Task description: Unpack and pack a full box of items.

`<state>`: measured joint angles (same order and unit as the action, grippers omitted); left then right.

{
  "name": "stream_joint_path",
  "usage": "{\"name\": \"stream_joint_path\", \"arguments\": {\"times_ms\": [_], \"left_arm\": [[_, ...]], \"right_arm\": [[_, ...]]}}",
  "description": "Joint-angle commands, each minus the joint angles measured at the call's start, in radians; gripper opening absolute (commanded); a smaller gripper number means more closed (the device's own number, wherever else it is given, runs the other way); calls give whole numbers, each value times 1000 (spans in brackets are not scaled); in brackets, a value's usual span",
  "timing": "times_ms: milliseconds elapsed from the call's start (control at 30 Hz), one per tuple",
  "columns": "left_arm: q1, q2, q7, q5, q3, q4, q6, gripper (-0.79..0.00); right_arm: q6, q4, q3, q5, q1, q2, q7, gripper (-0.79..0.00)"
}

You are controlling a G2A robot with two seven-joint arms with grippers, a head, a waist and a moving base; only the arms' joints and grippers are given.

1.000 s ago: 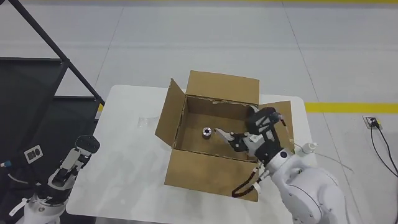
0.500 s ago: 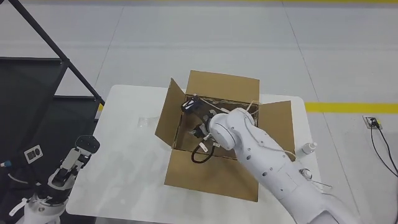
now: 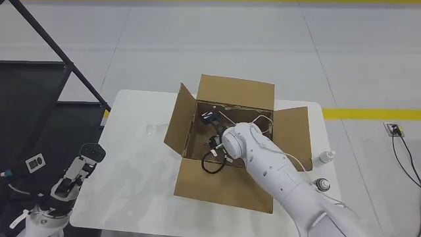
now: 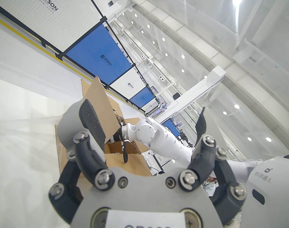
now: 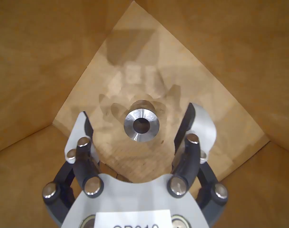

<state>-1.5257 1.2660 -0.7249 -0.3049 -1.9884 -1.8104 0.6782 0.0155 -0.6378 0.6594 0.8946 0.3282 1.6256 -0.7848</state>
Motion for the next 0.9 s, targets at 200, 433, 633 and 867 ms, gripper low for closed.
{"name": "stream_joint_path", "arguments": {"times_ms": [200, 433, 633, 867], "left_arm": [[0, 0, 0, 0, 0, 0, 0, 0], [0, 0, 0, 0, 0, 0, 0, 0], [0, 0, 0, 0, 0, 0, 0, 0], [0, 0, 0, 0, 0, 0, 0, 0]], "right_arm": [[-37, 82, 4, -41, -32, 31, 6, -785], [-36, 16, 48, -30, -33, 15, 57, -785], [42, -299, 165, 94, 80, -70, 14, -785], [43, -953, 404, 302, 457, -188, -119, -785]]}}
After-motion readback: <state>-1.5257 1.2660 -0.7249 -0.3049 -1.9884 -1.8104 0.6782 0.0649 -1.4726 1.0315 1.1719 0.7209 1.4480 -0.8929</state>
